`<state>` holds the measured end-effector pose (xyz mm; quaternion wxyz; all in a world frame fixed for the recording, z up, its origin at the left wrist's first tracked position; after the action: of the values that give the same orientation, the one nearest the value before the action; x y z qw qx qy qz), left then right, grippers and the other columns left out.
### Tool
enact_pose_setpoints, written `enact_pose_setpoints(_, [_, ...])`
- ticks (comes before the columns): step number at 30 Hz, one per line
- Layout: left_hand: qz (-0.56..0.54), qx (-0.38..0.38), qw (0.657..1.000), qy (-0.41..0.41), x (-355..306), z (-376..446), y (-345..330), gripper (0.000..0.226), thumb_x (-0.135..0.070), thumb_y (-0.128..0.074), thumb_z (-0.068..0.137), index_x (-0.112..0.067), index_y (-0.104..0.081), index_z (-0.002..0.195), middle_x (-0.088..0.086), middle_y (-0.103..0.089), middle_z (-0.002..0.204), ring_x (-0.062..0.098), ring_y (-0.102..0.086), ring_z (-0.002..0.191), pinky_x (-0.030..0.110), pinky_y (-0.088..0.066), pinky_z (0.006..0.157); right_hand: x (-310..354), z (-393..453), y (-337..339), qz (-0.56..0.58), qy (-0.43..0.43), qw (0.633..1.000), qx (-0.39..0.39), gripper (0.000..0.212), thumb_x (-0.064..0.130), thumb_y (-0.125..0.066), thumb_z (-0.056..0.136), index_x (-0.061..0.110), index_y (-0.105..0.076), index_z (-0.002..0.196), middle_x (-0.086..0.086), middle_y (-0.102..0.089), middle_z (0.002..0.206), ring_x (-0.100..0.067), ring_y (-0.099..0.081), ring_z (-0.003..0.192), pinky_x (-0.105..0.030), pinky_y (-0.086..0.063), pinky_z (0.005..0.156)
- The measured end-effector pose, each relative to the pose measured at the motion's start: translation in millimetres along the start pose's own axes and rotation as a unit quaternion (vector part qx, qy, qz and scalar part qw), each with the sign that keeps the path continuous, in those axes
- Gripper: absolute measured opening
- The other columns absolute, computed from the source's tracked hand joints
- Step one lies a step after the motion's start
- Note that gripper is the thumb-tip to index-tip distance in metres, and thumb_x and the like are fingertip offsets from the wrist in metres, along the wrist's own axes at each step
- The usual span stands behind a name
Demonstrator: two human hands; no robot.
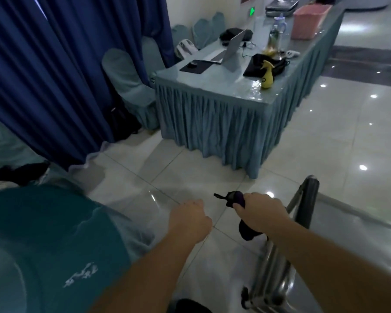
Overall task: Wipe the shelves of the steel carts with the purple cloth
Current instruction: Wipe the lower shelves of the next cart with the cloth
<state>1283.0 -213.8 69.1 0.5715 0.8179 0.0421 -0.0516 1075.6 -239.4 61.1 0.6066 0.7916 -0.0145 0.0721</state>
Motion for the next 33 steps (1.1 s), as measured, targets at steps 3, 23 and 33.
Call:
enact_pose_setpoints(3, [0.007, 0.019, 1.000, -0.013, -8.8, 42.3, 13.3, 0.048, -0.039, -0.047, 0.101, -0.020, -0.052, 0.145, 0.007, -0.058, 0.142, 0.027, -0.056, 0.128, 0.040, -0.045, 0.099, -13.7, 31.6, 5.9, -0.009, -0.020, 1.000, -0.002, 0.042, 0.064, -0.035, 0.099, 0.026, -0.054, 0.096, 0.007, -0.054, 0.083, -0.021, -0.058, 0.079, -0.038, -0.042, 0.073])
enact_pose_setpoints(23, [0.078, 0.074, 0.959, -0.263, -63.6, 359.1, 109.0, 0.037, -0.034, -0.045, 0.102, -0.019, -0.054, 0.133, 0.006, -0.056, 0.133, 0.028, -0.054, 0.122, 0.043, -0.043, 0.097, -60.4, 237.4, 41.5, 0.071, -0.302, 0.951, -0.013, 0.045, 0.063, -0.040, 0.096, 0.024, -0.062, 0.090, 0.007, -0.062, 0.075, -0.014, -0.062, 0.066, -0.034, -0.056, 0.071])
enact_pose_setpoints(33, [0.122, 0.082, 0.936, -0.320, -164.8, 446.6, 114.8, 0.038, -0.036, -0.047, 0.101, -0.018, -0.052, 0.134, 0.006, -0.056, 0.134, 0.028, -0.054, 0.124, 0.043, -0.042, 0.099, -161.3, 307.2, 56.6, 0.020, -0.302, 0.953, -0.001, 0.042, 0.058, -0.040, 0.098, 0.024, -0.065, 0.090, 0.006, -0.063, 0.074, -0.013, -0.062, 0.065, -0.031, -0.055, 0.070])
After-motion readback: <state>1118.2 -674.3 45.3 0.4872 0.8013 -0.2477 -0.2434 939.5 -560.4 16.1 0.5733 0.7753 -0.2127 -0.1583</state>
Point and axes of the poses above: each hand's wrist, its own z-axis towards the middle knuckle, its own y-axis out of the back of the hand, x = y × z, the point moved 3 cm from there along z, towards the middle knuckle
